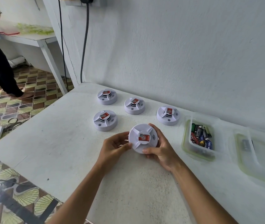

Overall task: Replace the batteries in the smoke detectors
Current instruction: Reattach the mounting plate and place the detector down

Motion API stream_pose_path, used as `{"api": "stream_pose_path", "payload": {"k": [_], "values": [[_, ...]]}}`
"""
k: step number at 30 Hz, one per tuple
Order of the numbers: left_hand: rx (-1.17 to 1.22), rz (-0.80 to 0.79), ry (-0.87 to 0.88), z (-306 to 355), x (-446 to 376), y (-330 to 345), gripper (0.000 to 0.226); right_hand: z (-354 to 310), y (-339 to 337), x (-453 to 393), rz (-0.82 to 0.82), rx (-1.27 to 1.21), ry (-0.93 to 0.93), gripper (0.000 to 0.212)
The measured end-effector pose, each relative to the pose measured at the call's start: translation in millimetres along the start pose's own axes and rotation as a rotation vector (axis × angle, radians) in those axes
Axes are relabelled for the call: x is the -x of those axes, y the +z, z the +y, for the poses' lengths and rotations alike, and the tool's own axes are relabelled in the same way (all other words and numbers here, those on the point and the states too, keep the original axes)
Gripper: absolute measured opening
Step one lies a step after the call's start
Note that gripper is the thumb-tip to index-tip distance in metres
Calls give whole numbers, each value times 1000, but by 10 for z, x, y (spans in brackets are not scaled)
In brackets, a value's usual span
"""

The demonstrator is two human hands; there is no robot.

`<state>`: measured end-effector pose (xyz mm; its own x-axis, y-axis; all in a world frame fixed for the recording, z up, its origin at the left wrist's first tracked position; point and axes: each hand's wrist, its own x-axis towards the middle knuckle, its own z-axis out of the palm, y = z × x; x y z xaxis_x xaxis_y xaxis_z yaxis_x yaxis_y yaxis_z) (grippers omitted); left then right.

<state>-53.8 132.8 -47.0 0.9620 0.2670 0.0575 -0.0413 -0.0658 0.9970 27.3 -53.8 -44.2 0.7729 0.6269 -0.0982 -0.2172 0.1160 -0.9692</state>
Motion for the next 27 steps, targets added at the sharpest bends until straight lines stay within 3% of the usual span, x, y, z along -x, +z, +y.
{"api": "stream_pose_path", "payload": {"k": [12, 17, 23, 27], "values": [[2, -14, 11, -29, -10, -14, 39, 12, 18, 21, 11, -3, 14, 87], [7, 10, 22, -28, -8, -13, 39, 38, -28, 11, -2, -282, 63, 82], [-32, 9, 34, -31, -5, -17, 38, 54, 41, 74, 79, -26, 1, 87], [-37, 2, 39, -31, 2, -17, 39, 29, 113, 108, 136, 56, -60, 78]]}}
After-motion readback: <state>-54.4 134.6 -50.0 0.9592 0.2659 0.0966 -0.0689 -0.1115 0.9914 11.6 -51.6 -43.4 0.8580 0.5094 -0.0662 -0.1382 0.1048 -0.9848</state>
